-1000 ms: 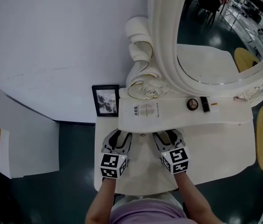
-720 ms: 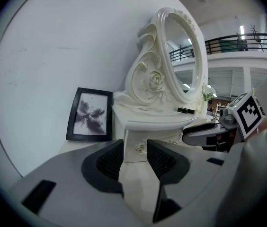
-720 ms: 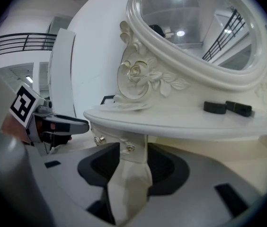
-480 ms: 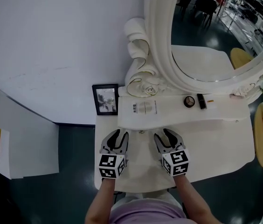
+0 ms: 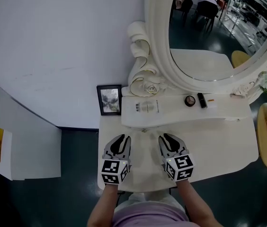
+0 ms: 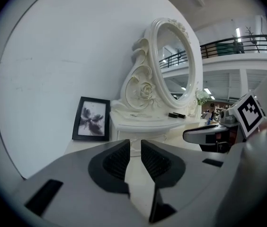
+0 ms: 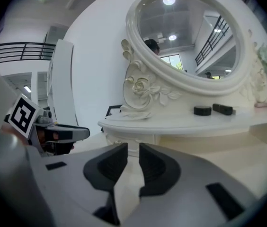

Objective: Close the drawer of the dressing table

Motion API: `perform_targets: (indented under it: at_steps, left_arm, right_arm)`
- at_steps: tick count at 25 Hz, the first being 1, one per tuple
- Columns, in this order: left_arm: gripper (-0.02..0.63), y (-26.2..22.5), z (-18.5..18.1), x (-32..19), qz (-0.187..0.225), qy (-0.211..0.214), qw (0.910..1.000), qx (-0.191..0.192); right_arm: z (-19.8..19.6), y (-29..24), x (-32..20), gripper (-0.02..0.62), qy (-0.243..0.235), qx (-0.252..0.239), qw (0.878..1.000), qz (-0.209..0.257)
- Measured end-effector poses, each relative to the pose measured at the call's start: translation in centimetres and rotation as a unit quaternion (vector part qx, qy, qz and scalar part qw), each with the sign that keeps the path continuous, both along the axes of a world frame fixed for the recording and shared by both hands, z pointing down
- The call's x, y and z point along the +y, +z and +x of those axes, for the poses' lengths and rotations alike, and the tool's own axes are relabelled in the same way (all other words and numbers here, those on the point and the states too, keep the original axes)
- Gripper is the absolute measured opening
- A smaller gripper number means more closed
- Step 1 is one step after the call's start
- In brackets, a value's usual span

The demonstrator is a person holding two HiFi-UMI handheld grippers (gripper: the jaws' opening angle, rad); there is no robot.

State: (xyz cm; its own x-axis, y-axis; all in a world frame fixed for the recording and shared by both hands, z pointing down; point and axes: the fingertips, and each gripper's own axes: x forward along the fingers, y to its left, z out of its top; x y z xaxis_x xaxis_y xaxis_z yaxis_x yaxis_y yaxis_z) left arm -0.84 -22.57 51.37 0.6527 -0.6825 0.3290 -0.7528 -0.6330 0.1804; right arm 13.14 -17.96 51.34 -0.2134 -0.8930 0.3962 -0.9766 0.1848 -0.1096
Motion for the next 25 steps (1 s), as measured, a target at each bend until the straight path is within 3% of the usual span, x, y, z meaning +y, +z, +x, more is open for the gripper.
perform_targets:
  at_steps: [10,25]
  left_arm:
    - [0.029,-1.7,-1.4,2.2,0.019,-0.001,0.9998,0.006]
    - [0.003,-4.5,-2.9,4.2,0.048,-0.006,0.9987,0.019]
  right_arm:
    - [-1.0,-3.0,2.4,0.021,0.004,-0.011,0.999,0.034]
    - [-1.2,-5.4,5.9,0.003,0.011,-0.017,0.998,0.062]
